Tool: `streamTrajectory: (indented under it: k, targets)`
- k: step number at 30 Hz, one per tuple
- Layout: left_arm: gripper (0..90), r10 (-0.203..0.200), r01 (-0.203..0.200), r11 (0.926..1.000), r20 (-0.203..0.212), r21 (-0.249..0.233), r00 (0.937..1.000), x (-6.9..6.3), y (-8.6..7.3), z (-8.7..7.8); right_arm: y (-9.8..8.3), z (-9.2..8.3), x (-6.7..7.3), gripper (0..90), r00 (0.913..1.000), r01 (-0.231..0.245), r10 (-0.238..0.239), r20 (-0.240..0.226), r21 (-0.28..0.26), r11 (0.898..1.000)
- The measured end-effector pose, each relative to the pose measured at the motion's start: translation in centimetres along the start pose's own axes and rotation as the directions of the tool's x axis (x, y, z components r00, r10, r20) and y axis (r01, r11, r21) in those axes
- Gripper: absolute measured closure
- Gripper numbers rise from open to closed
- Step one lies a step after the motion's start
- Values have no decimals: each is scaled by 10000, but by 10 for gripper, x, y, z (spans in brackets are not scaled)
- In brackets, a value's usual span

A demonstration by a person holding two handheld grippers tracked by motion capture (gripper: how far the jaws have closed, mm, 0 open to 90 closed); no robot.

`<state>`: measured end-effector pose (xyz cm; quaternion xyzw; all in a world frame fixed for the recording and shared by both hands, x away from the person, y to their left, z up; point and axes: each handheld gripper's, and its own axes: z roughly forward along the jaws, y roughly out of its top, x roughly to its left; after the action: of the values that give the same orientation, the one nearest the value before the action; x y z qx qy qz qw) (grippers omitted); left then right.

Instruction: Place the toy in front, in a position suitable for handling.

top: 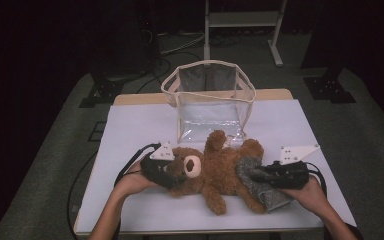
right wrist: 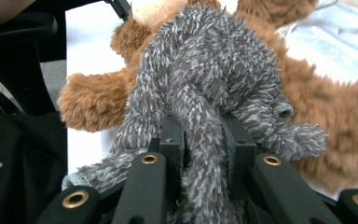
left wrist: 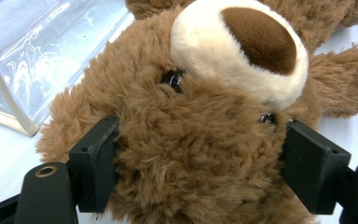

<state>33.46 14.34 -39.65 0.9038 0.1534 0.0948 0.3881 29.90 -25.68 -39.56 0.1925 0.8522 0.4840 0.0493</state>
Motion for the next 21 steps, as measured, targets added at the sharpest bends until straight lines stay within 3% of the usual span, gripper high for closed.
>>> streamTrajectory:
  k: [7, 12, 15, 17, 21]
  targets:
    - [214, 22, -22, 10000, -17, -7, 10000, -1, 0, 0, -27, -11, 3, 728, 9980, -632, 630, 91, 185, 9978]
    - [214, -78, 78, 10000, 42, -5, 10000, 2, 0, 0, -47, -32, 2, 729, 9918, -1222, 1210, 413, 274, 9921]
    - [215, -226, 226, 9997, 48, 0, 9997, 3, 1, 1, -43, -40, 3, 729, 9918, -1172, 1162, 526, 162, 9930]
    - [217, -291, 290, 9995, 52, 134, 9996, 5, 4, 1, -27, -47, 5, 728, 9951, -764, 764, 627, -23, 9971]
    - [219, -499, 500, 9984, -8, 265, 9988, 7, 8, 2, -4, -44, 8, 728, 9985, -163, 162, 519, 22, 9999]
